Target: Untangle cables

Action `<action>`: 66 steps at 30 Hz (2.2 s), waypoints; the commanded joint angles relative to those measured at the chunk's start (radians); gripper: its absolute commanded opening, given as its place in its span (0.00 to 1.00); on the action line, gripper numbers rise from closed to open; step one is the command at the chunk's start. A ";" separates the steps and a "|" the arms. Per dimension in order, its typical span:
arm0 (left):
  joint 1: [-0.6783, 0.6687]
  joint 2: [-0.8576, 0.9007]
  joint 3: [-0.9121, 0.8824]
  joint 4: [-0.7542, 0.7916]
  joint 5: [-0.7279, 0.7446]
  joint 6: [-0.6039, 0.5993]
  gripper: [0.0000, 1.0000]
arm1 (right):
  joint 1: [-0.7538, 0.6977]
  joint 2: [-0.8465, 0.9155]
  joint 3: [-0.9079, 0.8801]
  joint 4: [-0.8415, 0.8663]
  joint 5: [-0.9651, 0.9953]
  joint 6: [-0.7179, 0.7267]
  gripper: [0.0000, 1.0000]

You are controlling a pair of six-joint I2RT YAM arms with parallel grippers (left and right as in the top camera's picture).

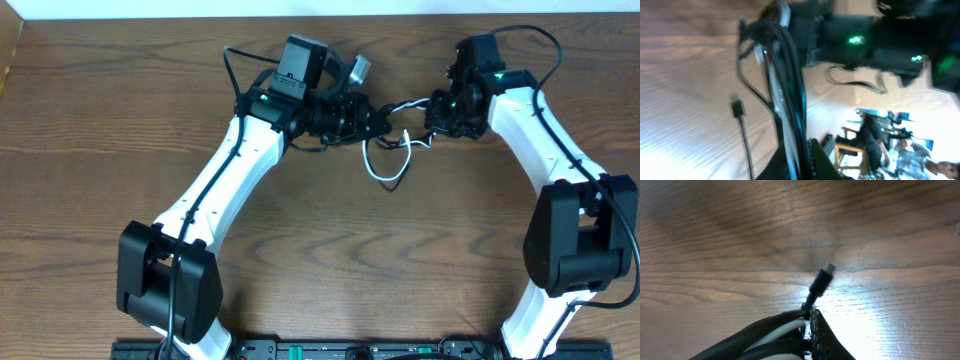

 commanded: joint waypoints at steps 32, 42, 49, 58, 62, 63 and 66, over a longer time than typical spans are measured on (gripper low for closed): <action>-0.055 -0.026 0.016 -0.160 -0.390 0.212 0.41 | -0.106 -0.002 0.006 -0.002 -0.576 -0.401 0.01; -0.070 0.066 0.016 -0.114 -0.454 0.212 0.52 | -0.106 -0.051 0.006 -0.038 -0.576 -0.370 0.01; -0.072 0.150 0.016 -0.051 -0.453 0.150 0.55 | -0.105 -0.051 0.006 -0.071 -0.576 -0.371 0.01; -0.098 0.221 0.016 -0.038 -0.411 0.208 0.59 | -0.105 -0.051 0.006 -0.073 -0.575 -0.371 0.01; -0.116 0.229 0.016 -0.029 -0.319 0.441 0.59 | -0.105 -0.051 0.006 -0.072 -0.572 -0.371 0.01; -0.119 0.230 0.016 -0.026 -0.324 0.472 0.59 | -0.105 -0.051 0.006 -0.073 -0.572 -0.371 0.01; -0.122 0.240 0.016 0.034 -0.340 0.525 0.59 | -0.105 -0.051 0.006 -0.074 -0.573 -0.371 0.01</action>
